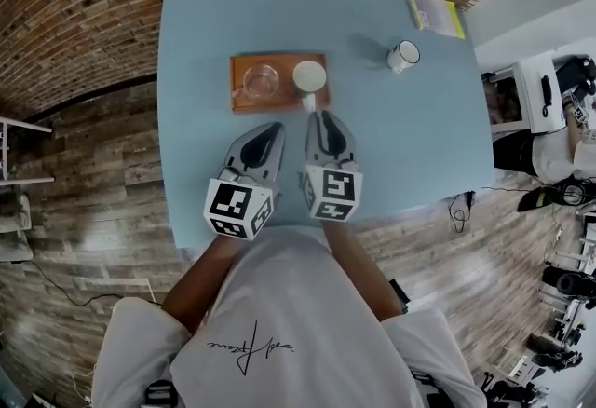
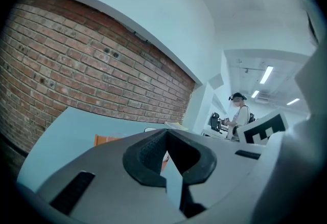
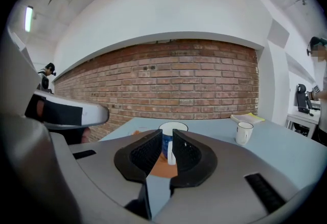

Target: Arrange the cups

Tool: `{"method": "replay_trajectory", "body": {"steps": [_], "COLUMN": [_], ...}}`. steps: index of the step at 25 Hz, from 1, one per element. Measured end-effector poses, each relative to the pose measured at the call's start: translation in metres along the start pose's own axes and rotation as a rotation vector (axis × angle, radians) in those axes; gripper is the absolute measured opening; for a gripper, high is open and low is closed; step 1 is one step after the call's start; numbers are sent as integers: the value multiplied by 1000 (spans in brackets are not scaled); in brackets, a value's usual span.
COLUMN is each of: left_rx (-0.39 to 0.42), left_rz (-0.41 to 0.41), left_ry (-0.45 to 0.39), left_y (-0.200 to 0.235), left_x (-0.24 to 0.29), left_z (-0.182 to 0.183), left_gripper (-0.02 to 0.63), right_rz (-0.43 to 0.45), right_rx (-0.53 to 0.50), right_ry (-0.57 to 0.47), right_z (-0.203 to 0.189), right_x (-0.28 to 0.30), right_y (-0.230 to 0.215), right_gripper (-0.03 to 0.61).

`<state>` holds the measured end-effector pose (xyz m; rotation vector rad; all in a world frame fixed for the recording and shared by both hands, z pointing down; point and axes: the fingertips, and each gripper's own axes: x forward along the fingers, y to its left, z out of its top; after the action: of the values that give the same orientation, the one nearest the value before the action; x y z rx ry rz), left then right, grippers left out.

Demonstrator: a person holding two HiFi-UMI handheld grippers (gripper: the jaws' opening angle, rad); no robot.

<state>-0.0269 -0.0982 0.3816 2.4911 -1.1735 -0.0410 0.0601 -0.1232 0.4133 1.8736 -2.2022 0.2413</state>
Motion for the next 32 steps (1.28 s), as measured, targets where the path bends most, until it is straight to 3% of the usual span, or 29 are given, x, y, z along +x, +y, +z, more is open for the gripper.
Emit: {"method": "replay_trajectory", "body": {"steps": [8,15,23,32], "left_rx": [18,34,190,256], "left_rz": [-30,-48,-90,-89], "left_ry": [-27,-35,-24,64], "left_y": [-7,9,37,80], "left_x": [-8,-21,-25,-13], "left_z": [9,9,3,-19], "left_gripper": [8,8,8,9], "right_rz": [102,273,401,475], "right_rx": [21,30,4,-22], "right_ry": [-95,-163,-152,-104], "right_z": [35,59,56,44], "right_x": [-32,-56,-64,-57], "right_y": [23,55,75,98], "right_gripper": [42,22,21,21]}}
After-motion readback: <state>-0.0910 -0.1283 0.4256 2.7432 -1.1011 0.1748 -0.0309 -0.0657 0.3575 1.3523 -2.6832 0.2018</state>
